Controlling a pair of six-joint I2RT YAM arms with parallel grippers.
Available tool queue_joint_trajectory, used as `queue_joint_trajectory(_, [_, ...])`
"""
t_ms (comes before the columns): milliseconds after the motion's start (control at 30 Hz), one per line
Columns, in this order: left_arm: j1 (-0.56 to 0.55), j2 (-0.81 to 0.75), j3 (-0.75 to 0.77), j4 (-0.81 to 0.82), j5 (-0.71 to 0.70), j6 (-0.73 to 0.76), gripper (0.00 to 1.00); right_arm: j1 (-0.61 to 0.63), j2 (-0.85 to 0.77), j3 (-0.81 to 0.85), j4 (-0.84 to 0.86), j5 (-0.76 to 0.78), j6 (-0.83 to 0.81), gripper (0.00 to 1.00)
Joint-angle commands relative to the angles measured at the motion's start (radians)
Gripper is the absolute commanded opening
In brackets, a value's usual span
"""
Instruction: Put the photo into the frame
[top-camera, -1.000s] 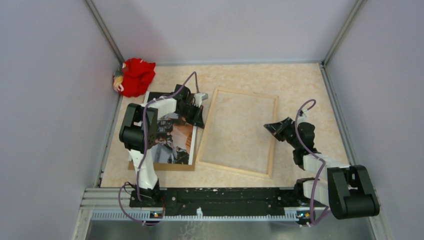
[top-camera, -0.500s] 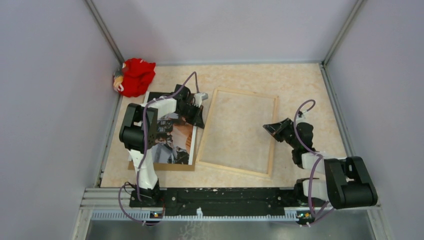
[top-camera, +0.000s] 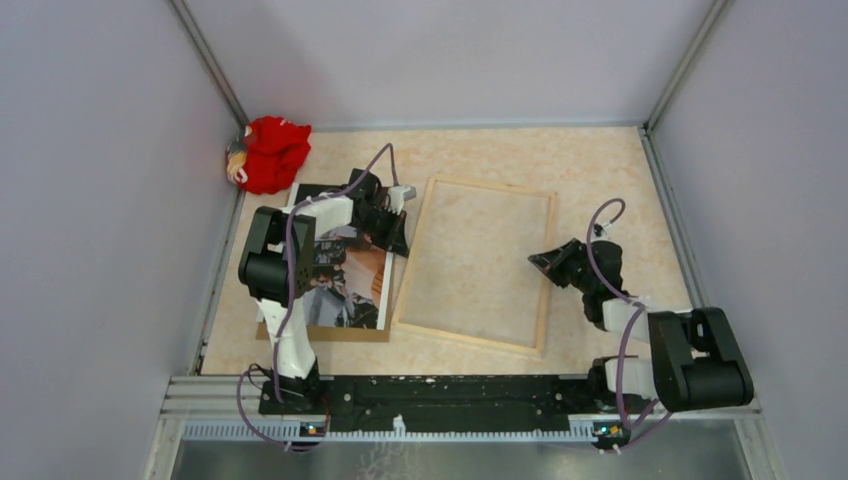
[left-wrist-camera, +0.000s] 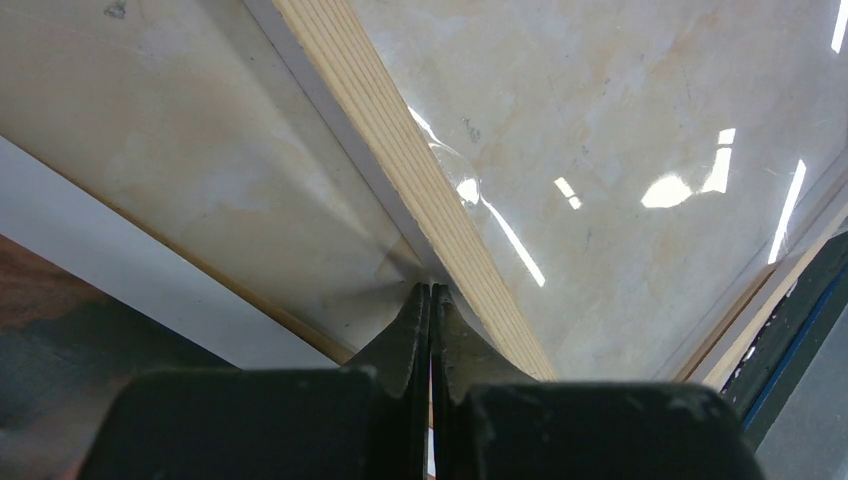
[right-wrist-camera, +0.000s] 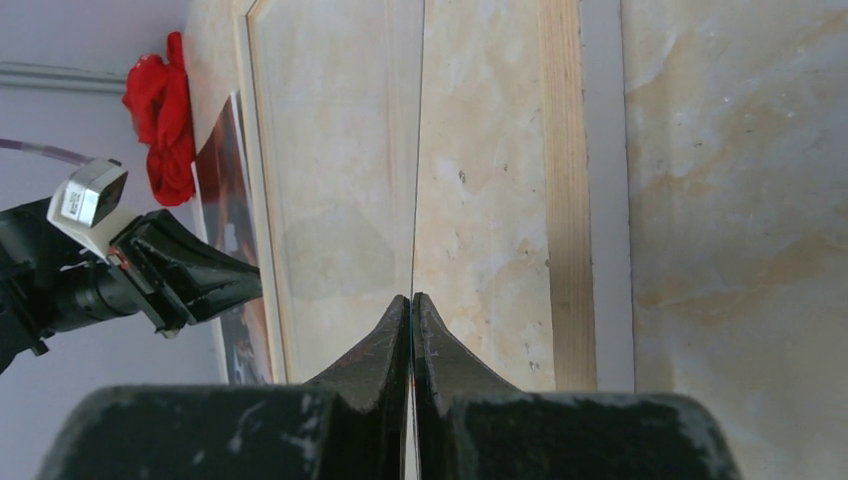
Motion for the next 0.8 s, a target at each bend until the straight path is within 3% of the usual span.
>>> queue_joint_trajectory(0, [-0.012,0.026,-0.013,0.016,-0.020,0.012,0.00,0.013,-0.016,0.081,-0.123,0.015,-0.070,0.00])
queue_joint_trajectory(267, [-0.012,0.026,-0.020,0.021,-0.017,0.012,0.00,0.019,-0.038,0.174,-0.344,0.074,-0.172,0.39])
queue_joint_trajectory(367, [-0.012,0.026,-0.021,0.023,-0.015,0.010,0.00,0.036,-0.039,0.212,-0.425,0.112,-0.210,0.47])
queue_joint_trajectory(533, [-0.012,0.026,-0.021,0.022,-0.014,0.010,0.00,0.064,-0.045,0.279,-0.560,0.185,-0.269,0.57])
queue_joint_trajectory(767, [-0.012,0.025,-0.022,0.022,-0.009,0.010,0.00,0.073,-0.047,0.304,-0.592,0.188,-0.284,0.60])
